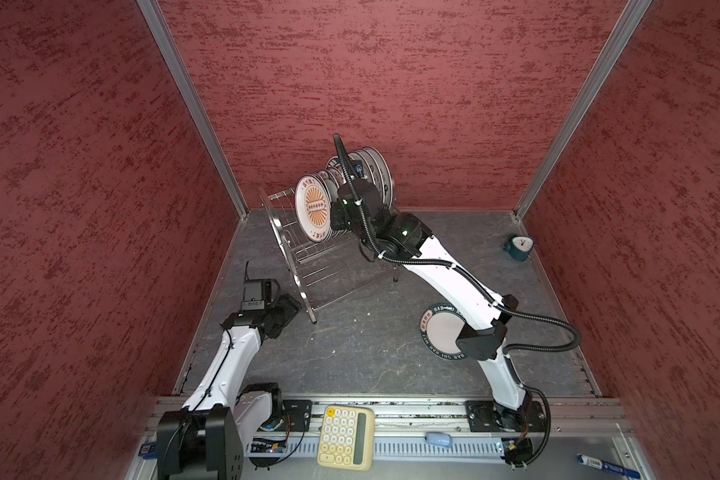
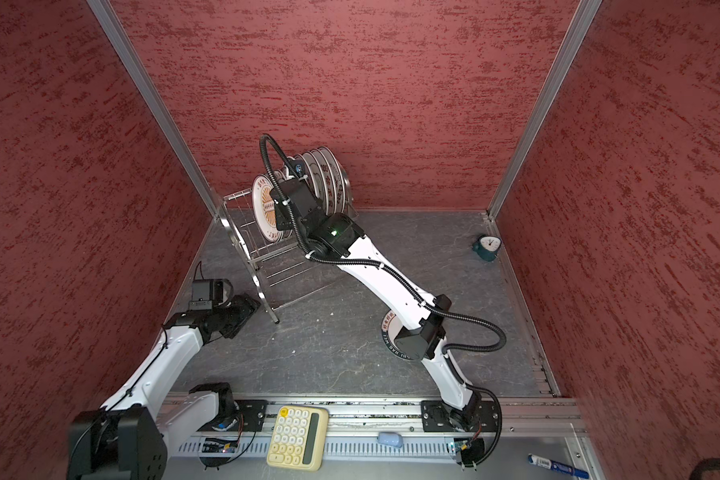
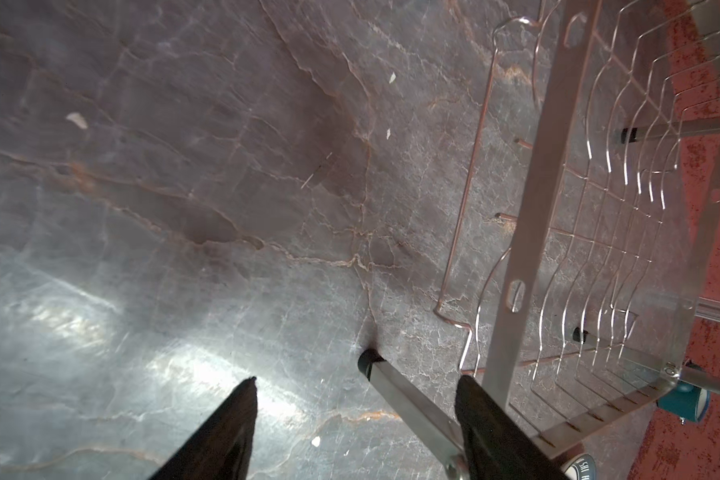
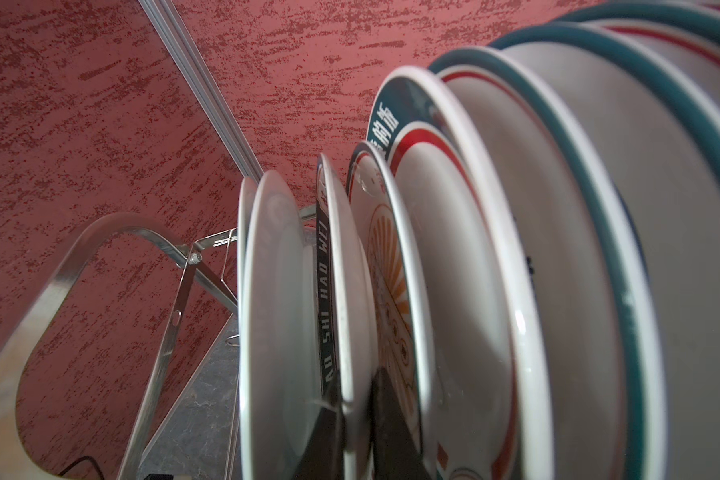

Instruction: Unload the plates from the dish rack

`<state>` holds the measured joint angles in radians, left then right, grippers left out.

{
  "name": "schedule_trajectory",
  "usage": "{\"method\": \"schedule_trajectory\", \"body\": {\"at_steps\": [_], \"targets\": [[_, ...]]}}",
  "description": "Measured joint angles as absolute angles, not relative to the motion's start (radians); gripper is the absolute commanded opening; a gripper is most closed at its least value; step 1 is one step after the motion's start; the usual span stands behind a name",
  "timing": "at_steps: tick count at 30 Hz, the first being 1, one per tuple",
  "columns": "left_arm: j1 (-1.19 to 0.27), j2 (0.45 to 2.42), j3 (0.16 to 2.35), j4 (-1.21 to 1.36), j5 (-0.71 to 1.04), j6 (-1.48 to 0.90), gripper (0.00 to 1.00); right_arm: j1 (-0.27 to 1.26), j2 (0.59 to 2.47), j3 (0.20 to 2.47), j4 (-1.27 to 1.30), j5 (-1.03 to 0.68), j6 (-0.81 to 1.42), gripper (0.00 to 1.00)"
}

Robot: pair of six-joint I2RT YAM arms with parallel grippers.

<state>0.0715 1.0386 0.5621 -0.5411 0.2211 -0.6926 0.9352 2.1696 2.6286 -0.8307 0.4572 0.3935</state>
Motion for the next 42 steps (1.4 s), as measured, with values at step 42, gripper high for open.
{"method": "schedule_trajectory", "body": {"at_steps": [42], "targets": [[-0.191,0.884,0.541,-0.589,0.111,-0.769,0.82,0.921,2.160,2.604,-0.812,0.498,0.288,0.00]]}}
